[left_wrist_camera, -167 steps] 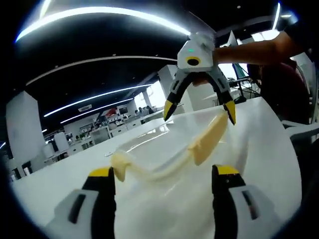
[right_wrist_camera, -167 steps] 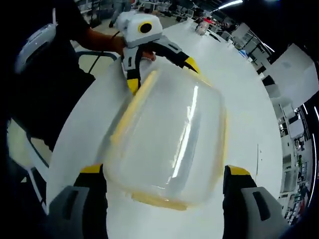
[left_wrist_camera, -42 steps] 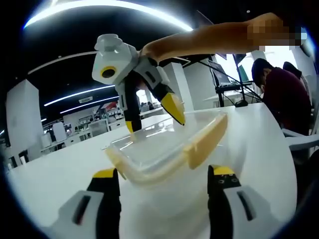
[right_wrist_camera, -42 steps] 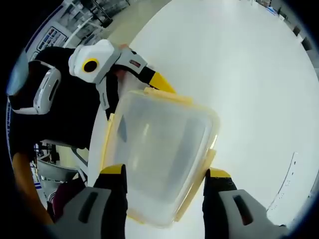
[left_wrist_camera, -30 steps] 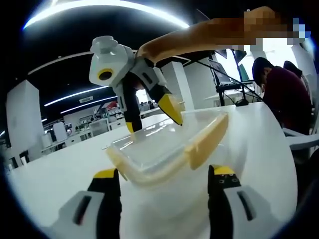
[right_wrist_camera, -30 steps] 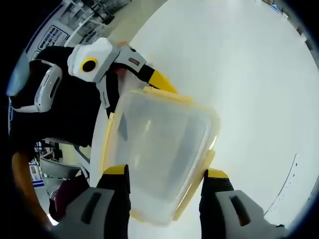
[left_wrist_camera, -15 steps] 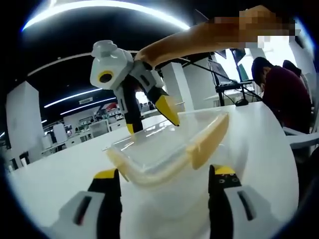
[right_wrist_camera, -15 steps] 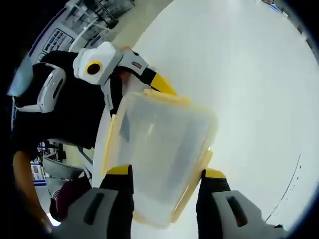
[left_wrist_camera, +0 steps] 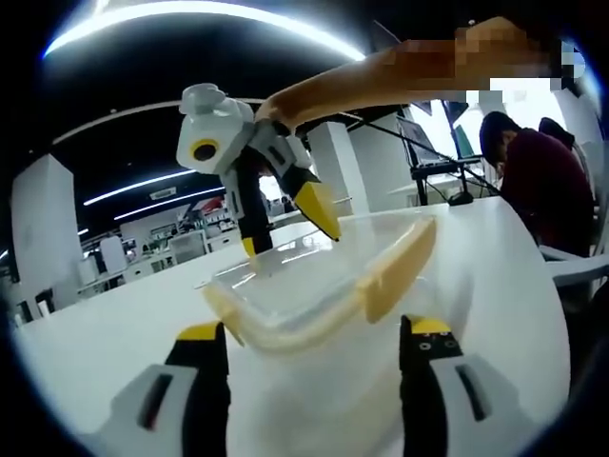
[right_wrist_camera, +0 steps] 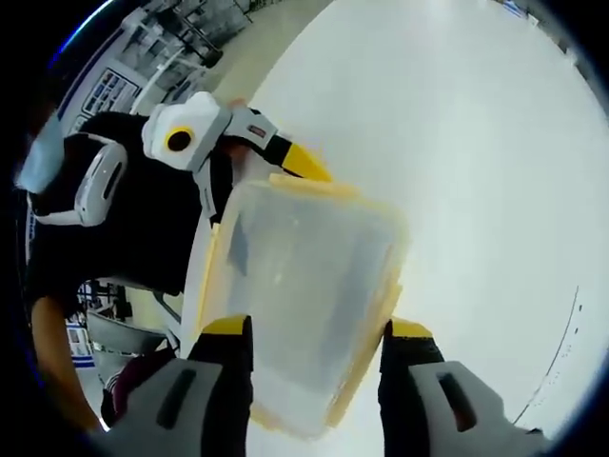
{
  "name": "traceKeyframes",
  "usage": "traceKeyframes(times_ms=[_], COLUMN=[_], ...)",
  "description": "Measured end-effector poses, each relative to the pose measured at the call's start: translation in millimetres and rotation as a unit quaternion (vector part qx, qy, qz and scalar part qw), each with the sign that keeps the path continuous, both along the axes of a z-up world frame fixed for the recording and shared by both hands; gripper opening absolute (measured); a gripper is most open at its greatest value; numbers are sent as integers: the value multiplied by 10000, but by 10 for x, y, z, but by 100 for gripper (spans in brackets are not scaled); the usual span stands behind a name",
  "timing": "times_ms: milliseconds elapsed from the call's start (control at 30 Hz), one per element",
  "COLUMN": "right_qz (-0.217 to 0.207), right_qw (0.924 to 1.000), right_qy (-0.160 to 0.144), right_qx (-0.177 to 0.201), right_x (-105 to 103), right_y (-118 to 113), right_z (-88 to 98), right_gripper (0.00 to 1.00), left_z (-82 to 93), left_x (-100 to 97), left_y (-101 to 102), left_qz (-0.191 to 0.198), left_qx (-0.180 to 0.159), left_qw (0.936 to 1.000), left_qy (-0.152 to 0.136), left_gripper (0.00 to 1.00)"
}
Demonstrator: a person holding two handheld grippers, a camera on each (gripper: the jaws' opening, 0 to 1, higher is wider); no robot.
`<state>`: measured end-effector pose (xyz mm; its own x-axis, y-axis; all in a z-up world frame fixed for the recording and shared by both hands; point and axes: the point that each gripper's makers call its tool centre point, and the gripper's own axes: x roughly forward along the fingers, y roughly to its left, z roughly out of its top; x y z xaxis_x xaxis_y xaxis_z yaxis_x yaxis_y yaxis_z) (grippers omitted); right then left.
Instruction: Snap each plastic latch of the storage box into its locked position after aligning the lid with the box until every specified latch is closed and the lid sits flush.
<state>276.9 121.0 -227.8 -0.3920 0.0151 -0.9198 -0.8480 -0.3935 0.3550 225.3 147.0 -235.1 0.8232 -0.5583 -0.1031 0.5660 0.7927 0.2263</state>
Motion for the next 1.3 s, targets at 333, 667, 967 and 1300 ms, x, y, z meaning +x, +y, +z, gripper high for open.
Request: traceKeyframes(times_ms=[333, 667, 967, 1300], right_qz=[-517, -1119, -868, -964], right_qw=[9983, 9927, 9954, 9924], right_qy=[116, 441, 373, 762], right_qx=[227, -3, -139, -6], right_x=[22, 79, 19, -8], right_y=[-59, -434, -402, -391], right_z=[-12, -30, -36, 38], right_gripper=[52, 45, 40, 40], left_z=[-12, -11, -15, -31], left_x=[-70, -63, -62, -13], left_y=[-25, -37, -32, -27], left_qz=[69, 39, 71, 49], left_qx=[5, 18, 54, 17], left_qw=[10000, 10000, 9999, 10000], left_qy=[-63, -80, -81, -53], left_gripper=[70, 71, 70, 70])
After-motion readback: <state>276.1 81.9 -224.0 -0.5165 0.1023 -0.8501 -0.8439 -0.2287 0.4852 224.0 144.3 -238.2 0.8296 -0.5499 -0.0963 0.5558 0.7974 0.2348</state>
